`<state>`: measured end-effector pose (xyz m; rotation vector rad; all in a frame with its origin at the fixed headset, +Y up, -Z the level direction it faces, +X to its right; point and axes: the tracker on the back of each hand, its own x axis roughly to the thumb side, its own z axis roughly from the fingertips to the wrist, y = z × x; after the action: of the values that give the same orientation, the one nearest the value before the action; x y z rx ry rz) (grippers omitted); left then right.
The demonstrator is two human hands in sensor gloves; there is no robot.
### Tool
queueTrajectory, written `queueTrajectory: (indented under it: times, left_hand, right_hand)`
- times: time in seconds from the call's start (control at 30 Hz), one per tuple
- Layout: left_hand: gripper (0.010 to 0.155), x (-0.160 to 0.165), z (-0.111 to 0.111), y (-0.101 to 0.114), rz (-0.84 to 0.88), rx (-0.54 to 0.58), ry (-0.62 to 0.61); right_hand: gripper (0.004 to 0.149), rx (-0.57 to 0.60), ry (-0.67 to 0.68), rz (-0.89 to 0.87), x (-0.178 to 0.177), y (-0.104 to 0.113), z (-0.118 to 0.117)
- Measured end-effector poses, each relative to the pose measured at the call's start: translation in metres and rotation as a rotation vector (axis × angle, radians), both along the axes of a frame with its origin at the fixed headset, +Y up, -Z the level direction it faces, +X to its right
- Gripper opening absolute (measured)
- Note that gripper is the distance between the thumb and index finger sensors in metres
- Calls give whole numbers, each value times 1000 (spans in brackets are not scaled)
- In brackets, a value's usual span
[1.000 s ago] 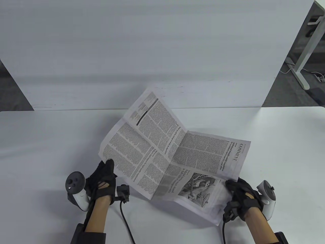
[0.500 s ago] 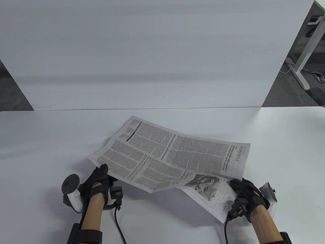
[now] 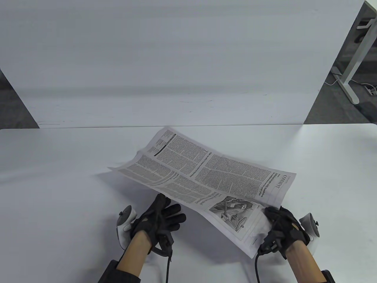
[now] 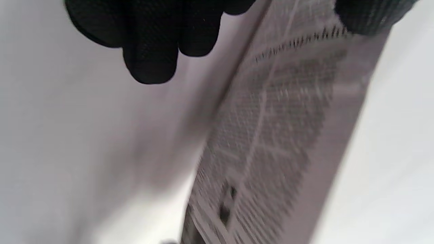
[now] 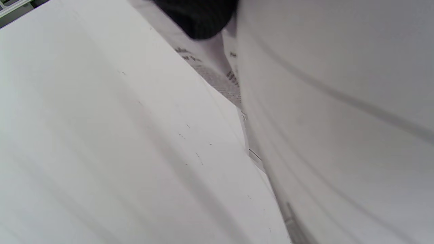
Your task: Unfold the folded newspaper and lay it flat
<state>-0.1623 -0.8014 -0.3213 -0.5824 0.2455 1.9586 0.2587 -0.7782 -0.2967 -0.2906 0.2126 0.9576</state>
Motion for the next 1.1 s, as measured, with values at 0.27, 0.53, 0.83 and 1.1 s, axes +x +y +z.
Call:
queueTrajectory:
  times: [0.27,0.53,0.83,1.1]
  left_hand:
    - [98,15,7,12,59,57,34]
    - [80,5,4,2,-53,26,85]
    - [65,-13,-3,14,-338,111,131]
    - [60,-32,-11,20,-464,147,146]
  right_hand:
    - [56,20,29,37,-9,3,2]
    - [56,23,99,53,-23,4,4]
    - [64,-23,97,155,-16,5,5]
    - [72,-81,-260,490,43,23,12]
